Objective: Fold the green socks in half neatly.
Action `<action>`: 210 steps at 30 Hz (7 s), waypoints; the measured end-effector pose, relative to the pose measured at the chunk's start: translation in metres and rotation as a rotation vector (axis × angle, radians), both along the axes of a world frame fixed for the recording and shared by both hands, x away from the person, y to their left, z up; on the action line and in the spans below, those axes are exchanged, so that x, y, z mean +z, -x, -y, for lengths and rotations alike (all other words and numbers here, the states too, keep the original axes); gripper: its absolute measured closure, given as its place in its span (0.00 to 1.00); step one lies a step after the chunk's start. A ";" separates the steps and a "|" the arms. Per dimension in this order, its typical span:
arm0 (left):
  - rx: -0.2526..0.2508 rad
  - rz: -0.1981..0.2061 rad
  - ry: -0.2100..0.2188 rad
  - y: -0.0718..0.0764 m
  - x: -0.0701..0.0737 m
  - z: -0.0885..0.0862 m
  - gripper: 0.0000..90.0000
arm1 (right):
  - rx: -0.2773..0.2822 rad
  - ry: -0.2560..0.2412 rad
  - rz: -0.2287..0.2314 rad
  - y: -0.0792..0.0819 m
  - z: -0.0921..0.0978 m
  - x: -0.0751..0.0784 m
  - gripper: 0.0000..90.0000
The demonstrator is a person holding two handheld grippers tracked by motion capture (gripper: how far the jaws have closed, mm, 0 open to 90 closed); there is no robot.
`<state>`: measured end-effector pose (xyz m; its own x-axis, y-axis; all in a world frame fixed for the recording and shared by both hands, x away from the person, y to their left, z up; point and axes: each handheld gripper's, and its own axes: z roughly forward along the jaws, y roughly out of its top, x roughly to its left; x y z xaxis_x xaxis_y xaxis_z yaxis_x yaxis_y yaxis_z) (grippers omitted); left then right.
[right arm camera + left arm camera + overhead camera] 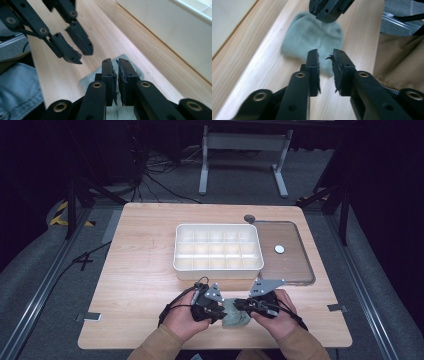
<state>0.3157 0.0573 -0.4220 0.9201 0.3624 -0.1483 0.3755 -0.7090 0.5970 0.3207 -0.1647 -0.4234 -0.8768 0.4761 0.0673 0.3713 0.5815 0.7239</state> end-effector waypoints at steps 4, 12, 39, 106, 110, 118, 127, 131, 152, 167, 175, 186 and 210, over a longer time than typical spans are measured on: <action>0.009 0.002 -0.016 0.001 -0.002 -0.003 0.88 | -0.008 0.080 -0.019 -0.008 -0.009 -0.014 0.96; 0.032 -0.006 -0.024 -0.002 -0.006 -0.004 0.87 | -0.013 0.127 -0.062 -0.008 -0.006 -0.035 0.99; 0.036 0.070 -0.084 -0.016 -0.029 0.037 0.89 | -0.045 0.050 -0.057 0.005 0.015 -0.014 0.93; -0.065 0.116 -0.071 -0.015 -0.028 0.011 0.76 | 0.060 0.058 -0.040 -0.004 -0.003 -0.032 0.87; -0.070 0.114 -0.084 -0.016 -0.029 0.013 0.77 | 0.038 0.023 -0.034 -0.004 0.014 -0.014 0.90; -0.070 0.115 -0.073 -0.019 -0.030 0.014 0.77 | -0.021 0.111 -0.054 -0.013 0.034 -0.021 0.96; -0.100 0.160 -0.042 -0.015 -0.026 0.020 0.74 | 0.069 0.144 -0.056 -0.003 0.006 -0.031 0.97; -0.124 0.175 -0.024 -0.013 -0.025 0.025 0.72 | 0.081 0.132 -0.056 -0.003 0.003 -0.034 0.98; -0.172 0.219 -0.067 -0.009 -0.024 0.046 0.66 | 0.031 0.126 -0.115 -0.006 0.017 -0.035 0.85; -0.150 0.195 -0.080 -0.009 -0.022 0.048 0.65 | -0.171 -0.047 -0.090 -0.002 0.021 -0.020 0.63; -0.098 0.204 -0.075 -0.005 -0.019 0.040 0.50 | -0.181 -0.012 -0.122 -0.006 0.015 -0.031 0.62; -0.029 0.177 -0.119 -0.002 -0.028 0.035 0.42 | -0.155 -0.005 -0.192 -0.011 0.006 -0.035 0.60; 0.015 0.166 -0.099 -0.005 -0.025 0.018 0.42 | -0.139 -0.083 -0.332 -0.022 0.005 -0.041 0.82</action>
<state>0.3202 0.0397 -0.4466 0.9236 0.3811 0.0416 0.2885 -0.7624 0.5793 0.3424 -0.1696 -0.4641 -0.7276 0.5703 0.3812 0.6657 0.4529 0.5931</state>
